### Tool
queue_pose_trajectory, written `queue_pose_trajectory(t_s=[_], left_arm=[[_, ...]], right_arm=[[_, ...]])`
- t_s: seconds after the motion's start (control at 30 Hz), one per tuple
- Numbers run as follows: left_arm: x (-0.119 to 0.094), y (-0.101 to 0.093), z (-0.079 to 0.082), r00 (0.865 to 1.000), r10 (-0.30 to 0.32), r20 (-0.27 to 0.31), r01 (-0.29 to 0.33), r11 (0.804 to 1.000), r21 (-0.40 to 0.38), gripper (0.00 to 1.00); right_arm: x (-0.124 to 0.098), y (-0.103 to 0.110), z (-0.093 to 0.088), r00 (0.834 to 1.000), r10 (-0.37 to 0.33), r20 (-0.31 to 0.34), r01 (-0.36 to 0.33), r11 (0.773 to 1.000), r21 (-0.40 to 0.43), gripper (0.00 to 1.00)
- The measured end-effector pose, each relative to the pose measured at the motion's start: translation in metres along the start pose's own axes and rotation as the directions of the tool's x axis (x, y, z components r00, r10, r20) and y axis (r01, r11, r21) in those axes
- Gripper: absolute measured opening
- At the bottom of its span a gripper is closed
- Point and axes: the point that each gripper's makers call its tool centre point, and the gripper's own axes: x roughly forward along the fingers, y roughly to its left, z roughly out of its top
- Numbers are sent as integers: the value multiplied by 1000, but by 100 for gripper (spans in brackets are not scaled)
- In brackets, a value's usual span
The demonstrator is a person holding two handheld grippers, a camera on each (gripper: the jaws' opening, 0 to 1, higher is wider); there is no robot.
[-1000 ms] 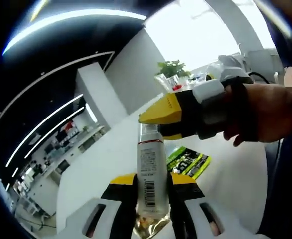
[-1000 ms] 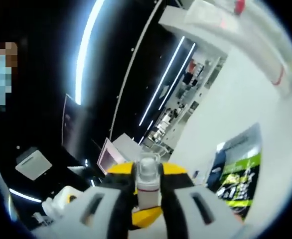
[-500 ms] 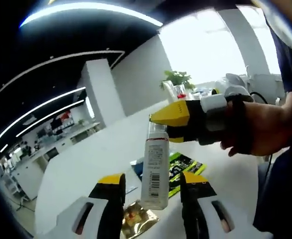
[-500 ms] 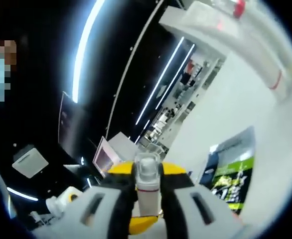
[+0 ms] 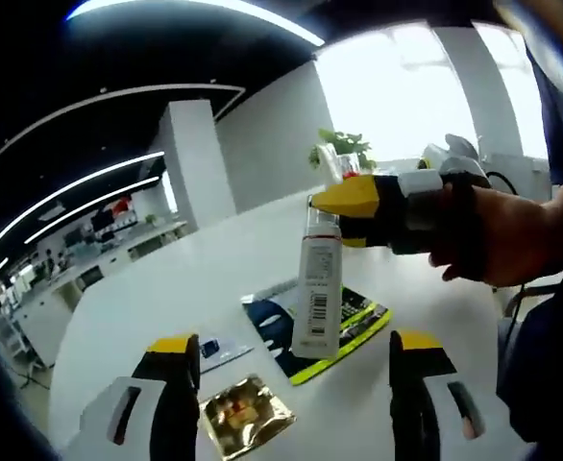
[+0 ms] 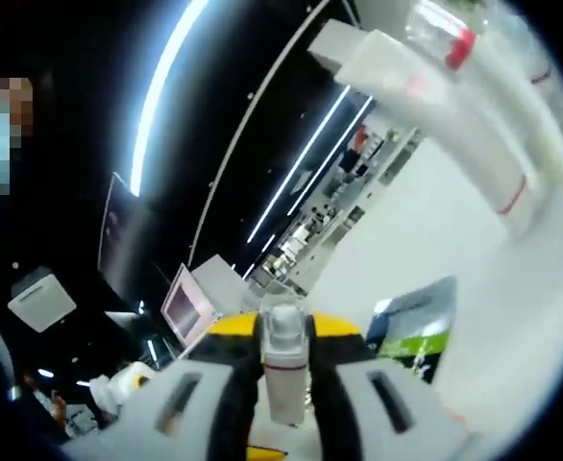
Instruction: Arrange the skincare products in the storage area until every visible bottle or jar stands upright without overlapping.
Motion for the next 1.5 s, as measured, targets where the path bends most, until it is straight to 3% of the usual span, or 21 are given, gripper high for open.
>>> queue_pose_trajectory(t_s=[0.07,0.43,0.53,0.67,0.93,1.1,1.4,1.5], left_arm=[[0,-1,-1,1000,-8,6,8,999,-36,82],[5,-2,-5,1000,-7,15,8,997,-80,99],[7,0,-11,1000,1,-15,-2,994,-106,100],[7,-2,-10,1000,-26,10,27,981,-191,100],[7,-2,-11,999,-27,18,30,976,-213,100],[8,-6,-8,998,-43,37,50,974,-223,100],[10,-15,-6,995,-78,57,89,970,-224,100],[8,-26,9,984,-130,125,155,964,-217,100]], right_arm=[[-5,-4,6,1000,-14,8,14,1000,-10,18],[-28,-18,44,994,-89,58,96,987,-131,18],[-34,-24,55,992,-105,73,115,980,-164,18],[-43,-29,64,990,-119,78,131,975,-180,18],[-66,-46,86,979,-174,108,195,951,-240,18],[-78,-57,102,968,-214,133,245,923,-298,18],[-87,-61,119,955,-256,151,296,845,-446,18],[-87,-64,120,950,-276,145,311,810,-497,18]])
